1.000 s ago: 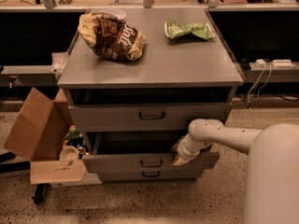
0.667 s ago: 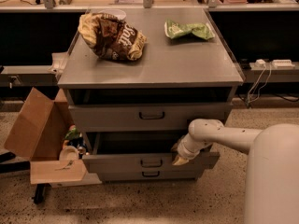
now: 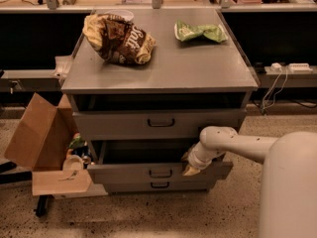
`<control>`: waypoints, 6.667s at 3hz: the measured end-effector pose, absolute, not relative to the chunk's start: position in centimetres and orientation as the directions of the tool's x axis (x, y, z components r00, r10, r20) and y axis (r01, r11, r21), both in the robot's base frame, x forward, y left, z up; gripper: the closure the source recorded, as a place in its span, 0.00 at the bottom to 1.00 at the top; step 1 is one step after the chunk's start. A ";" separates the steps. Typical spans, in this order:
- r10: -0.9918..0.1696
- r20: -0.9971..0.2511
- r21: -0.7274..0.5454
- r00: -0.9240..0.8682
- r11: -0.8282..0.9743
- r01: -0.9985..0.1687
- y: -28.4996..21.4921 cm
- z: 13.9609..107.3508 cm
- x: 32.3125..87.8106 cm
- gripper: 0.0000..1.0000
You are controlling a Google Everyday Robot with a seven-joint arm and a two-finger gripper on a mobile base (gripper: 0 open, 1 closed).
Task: Open middle drawer
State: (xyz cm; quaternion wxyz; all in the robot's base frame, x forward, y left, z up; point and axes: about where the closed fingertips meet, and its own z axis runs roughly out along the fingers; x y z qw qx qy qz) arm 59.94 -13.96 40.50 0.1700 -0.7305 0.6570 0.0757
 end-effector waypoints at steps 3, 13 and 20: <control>-0.934 -0.334 -0.149 0.125 -0.079 -0.986 -14.0 40.5 59.9 0.00; -0.907 -0.405 0.013 0.119 -0.136 -0.991 -11.9 41.8 46.1 1.00; -0.876 -0.470 0.003 0.108 -0.124 -0.992 -11.2 42.9 41.0 0.21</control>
Offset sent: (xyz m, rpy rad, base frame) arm 0.0000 0.0000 0.0000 0.0000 0.0000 0.0000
